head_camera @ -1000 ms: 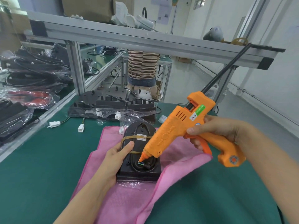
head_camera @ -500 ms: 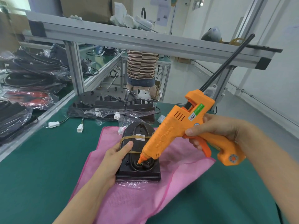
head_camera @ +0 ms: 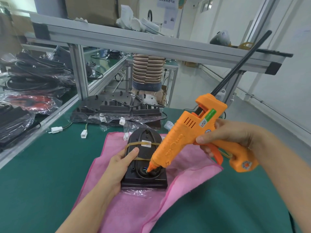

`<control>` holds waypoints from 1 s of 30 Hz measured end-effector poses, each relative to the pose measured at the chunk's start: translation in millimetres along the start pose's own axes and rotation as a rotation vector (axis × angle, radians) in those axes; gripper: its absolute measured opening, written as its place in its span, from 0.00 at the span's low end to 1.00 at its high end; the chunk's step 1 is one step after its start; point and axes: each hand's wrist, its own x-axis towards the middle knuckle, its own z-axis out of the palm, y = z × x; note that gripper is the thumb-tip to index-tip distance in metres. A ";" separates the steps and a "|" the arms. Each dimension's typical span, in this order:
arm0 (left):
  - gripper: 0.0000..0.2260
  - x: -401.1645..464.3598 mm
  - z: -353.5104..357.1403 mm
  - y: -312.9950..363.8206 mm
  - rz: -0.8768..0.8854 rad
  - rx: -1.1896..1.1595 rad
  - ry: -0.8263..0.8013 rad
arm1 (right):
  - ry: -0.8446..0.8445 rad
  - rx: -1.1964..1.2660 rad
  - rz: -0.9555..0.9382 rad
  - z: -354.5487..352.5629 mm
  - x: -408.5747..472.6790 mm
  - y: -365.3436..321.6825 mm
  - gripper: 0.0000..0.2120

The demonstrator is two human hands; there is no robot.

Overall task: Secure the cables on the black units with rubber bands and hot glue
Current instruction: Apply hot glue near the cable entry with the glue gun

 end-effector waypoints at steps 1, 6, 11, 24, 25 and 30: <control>0.12 0.1 0.2 -0.2 0.000 -0.001 -0.001 | -0.005 -0.015 -0.016 0.6 0.1 -1.0 0.06; 0.12 1.0 -0.4 -1.0 0.004 0.011 0.011 | -0.011 -0.035 -0.033 -0.4 1.4 -5.6 0.06; 0.12 1.5 -0.6 -1.1 0.008 0.032 0.021 | -0.019 -0.063 -0.050 3.1 4.5 -8.3 0.05; 0.11 -0.1 0.2 -0.3 0.007 0.003 0.006 | -0.046 -0.047 -0.080 4.4 9.8 -6.9 0.04; 0.11 0.2 -0.1 -0.6 0.009 0.005 0.005 | -0.041 -0.041 -0.081 3.8 10.4 -6.5 0.04; 0.11 1.4 -1.3 -2.1 0.016 0.008 0.010 | -0.022 -0.034 -0.040 -0.9 11.2 -3.6 0.09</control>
